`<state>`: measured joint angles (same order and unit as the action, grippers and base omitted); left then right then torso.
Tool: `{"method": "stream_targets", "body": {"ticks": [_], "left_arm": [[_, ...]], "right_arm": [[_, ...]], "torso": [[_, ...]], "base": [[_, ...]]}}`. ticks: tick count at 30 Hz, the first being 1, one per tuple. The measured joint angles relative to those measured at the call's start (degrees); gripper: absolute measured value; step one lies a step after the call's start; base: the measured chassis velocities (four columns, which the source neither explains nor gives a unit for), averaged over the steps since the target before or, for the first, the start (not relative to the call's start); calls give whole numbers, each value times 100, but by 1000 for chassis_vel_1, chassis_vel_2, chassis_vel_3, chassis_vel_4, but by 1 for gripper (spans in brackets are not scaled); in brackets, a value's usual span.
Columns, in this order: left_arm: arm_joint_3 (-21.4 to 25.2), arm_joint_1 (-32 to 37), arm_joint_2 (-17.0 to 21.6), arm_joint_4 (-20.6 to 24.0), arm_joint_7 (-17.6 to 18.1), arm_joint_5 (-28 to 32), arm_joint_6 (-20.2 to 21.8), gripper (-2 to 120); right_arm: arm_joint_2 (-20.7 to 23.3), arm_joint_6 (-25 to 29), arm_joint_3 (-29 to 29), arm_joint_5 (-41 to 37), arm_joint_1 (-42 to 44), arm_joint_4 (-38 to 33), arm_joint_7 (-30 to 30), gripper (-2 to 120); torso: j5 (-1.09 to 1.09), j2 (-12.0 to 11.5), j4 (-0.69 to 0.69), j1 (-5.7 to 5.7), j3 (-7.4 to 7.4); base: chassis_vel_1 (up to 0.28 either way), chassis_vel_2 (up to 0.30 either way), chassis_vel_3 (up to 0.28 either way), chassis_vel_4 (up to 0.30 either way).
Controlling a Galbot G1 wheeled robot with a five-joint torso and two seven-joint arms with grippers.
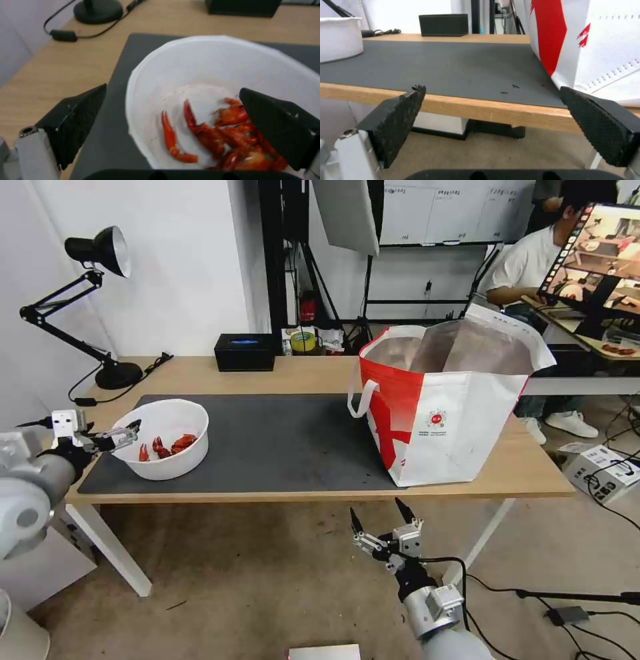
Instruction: Pick up the trash from the table and place it into the takeout bag.
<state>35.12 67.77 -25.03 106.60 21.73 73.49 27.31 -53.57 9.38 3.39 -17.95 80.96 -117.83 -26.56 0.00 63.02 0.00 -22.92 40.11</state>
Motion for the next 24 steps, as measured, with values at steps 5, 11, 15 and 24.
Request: {"method": "stream_targets", "body": {"ticks": [5,11,15,24], "left_arm": [[-433,-721,89,-258,525,718,727,100],[-939,-1466,67,-632,1467,1886,1297,100],[-1075,-1653,-4,-816,1849,2254,1429,100],[-1226,-1965,-62,-1058,2452,2994,1512,100]], "right_arm": [[0,0,0,0,0,0,0,100],[0,0,0,0,0,0,1,100],[0,0,0,0,0,-1,0,100],[0,0,0,0,0,-1,0,100]], "torso": [[0,0,0,0,0],[1,0,0,0,-1],[0,0,0,0,-1],[0,1,0,0,-1]], "base": [[0,0,0,0],[0,0,0,0],[0,0,0,0],[0,0,0,0]]}}
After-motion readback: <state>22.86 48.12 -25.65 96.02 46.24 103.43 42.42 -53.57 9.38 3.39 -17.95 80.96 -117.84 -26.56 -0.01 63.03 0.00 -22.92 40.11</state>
